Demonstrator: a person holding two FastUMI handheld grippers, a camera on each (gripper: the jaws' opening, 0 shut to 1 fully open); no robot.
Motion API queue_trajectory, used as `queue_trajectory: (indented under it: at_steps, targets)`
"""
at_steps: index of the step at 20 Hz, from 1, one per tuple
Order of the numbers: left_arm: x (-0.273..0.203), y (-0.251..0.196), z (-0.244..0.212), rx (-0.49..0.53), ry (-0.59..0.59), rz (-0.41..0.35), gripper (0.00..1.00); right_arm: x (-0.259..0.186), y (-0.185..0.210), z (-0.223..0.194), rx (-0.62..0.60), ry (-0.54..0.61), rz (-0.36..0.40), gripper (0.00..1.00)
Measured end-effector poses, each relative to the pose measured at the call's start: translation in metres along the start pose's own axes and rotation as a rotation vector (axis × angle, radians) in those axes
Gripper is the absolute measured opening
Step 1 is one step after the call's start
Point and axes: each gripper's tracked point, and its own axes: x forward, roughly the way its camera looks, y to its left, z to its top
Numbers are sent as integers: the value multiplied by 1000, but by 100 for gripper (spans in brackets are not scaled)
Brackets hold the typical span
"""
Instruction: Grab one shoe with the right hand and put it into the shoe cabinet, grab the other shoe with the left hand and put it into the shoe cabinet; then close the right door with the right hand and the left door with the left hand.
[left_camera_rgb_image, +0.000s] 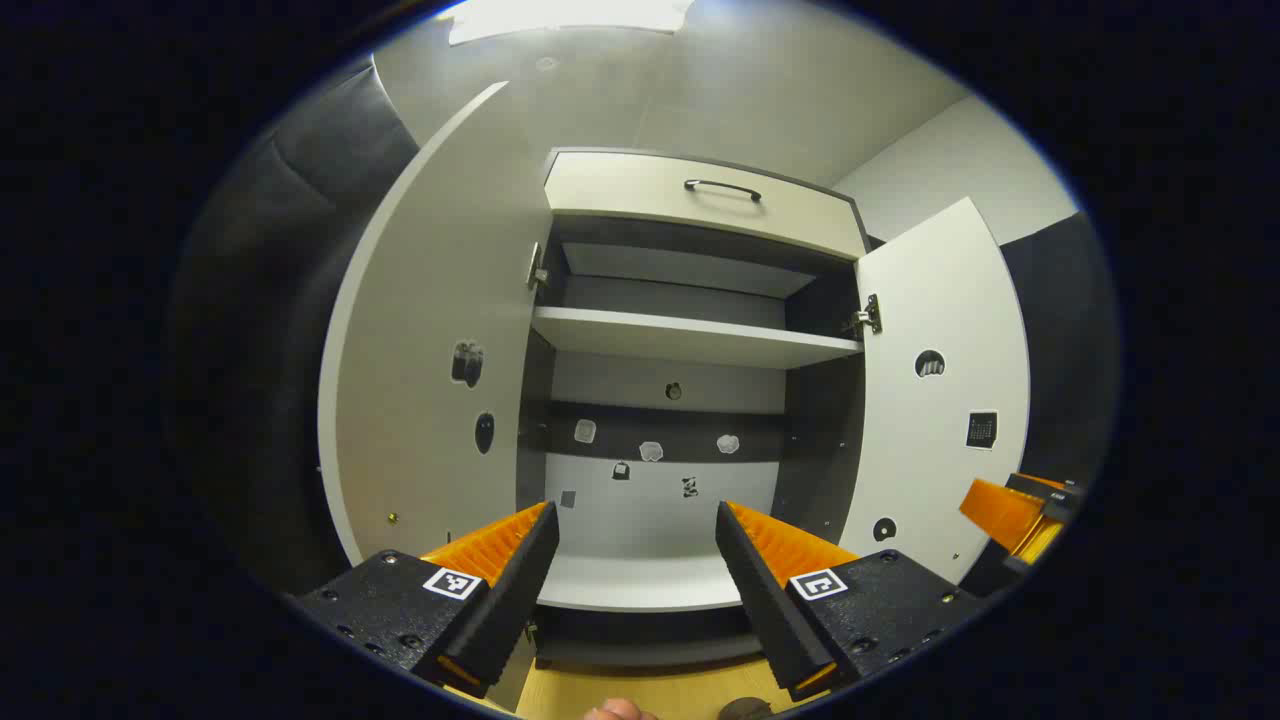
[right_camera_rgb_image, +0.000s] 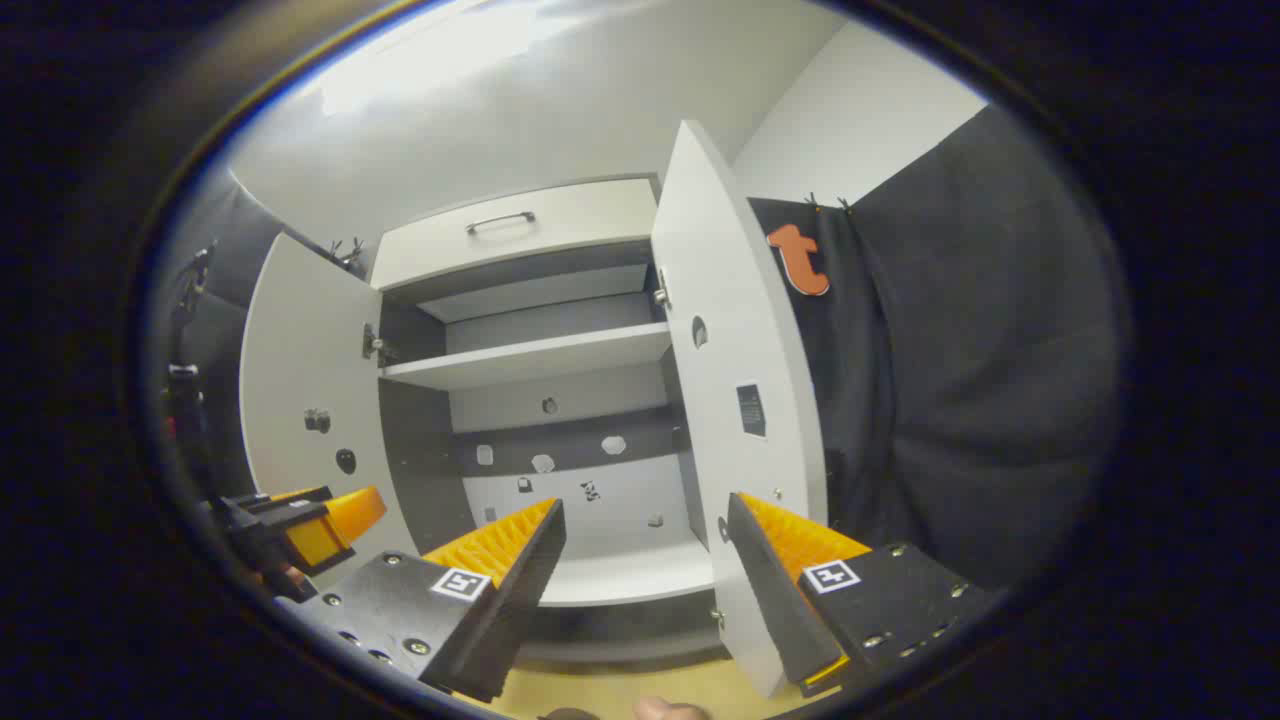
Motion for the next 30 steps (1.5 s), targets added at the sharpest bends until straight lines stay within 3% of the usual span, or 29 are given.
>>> queue_trajectory:
  at_steps: [1, 7, 8, 9, 17, 20, 30]
  targets:
    - [-2, 1, 1, 0, -4, 6, 93, 5, 3, -5, -10, 13, 9, 98]
    - [-8, 8, -1, 9, 6, 50, 96, 15, 28, -22, -25, 70, 89, 98]
    - [-10, 9, -2, 5, 9, 55, 96, 14, 31, -22, -24, 73, 98, 94]
    - [-11, 9, -5, -4, 15, 58, 96, 16, 33, -25, -24, 80, 106, 98]
    - [-23, 23, -14, -38, 44, 104, 96, 10, 41, -43, -35, 108, 128, 98]
    - [-28, 33, -10, -21, 37, 131, 96, 8, 37, -76, -56, 160, 128, 98]
    - [-50, 61, -12, -6, 51, 185, 96, -48, 22, -258, -125, 499, 145, 98]
